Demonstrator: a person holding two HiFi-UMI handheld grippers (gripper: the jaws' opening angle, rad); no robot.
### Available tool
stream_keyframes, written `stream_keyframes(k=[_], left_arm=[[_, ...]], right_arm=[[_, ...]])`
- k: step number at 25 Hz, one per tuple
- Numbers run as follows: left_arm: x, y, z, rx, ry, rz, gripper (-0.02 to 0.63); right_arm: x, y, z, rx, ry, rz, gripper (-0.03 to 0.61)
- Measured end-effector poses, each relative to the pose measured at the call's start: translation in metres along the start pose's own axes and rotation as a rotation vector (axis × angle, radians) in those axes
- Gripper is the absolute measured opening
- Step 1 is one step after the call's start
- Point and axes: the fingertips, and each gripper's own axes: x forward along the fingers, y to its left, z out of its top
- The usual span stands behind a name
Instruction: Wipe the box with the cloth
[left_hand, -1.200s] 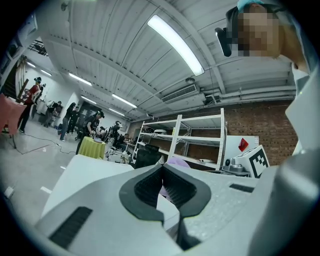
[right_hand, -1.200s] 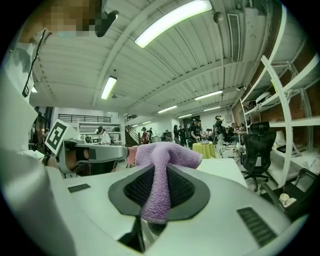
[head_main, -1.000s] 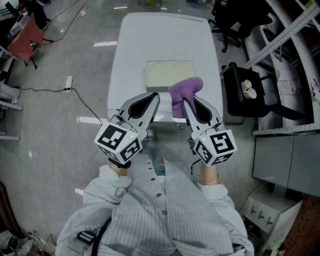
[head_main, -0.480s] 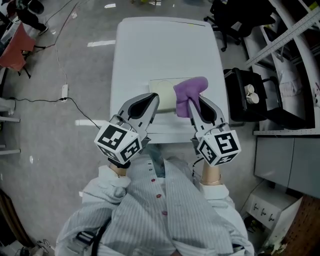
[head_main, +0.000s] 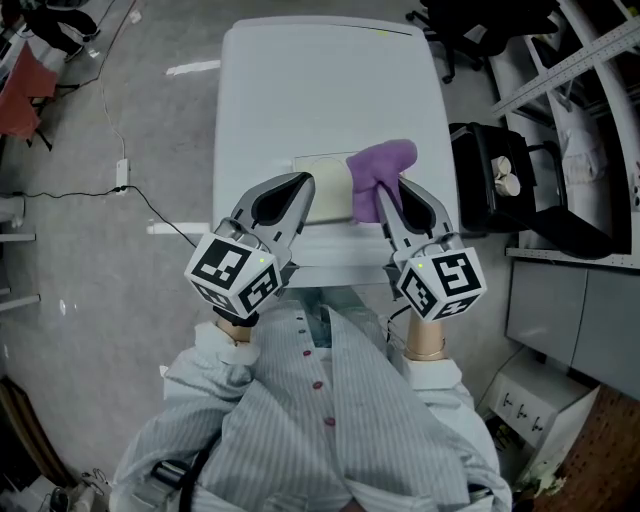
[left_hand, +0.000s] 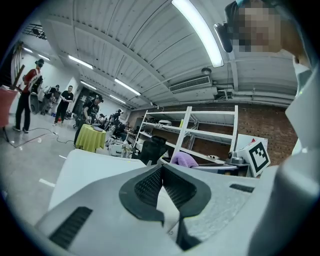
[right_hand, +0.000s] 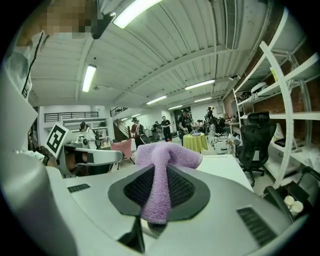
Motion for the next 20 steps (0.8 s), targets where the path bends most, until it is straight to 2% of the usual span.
stream_keyframes(k=[11, 20], left_arm=[[0.013, 0.02, -0.012, -0.015, 0.015, 0.113, 0.011], [0.012, 0.044, -0.04, -0.035, 0.088, 0.219, 0.009]], right_arm=[[0.021, -0.018, 0.004, -0.033, 0.031, 0.084, 0.069], [0.049, -0.016, 0.002, -0.074, 0.085, 0.178, 0.071]])
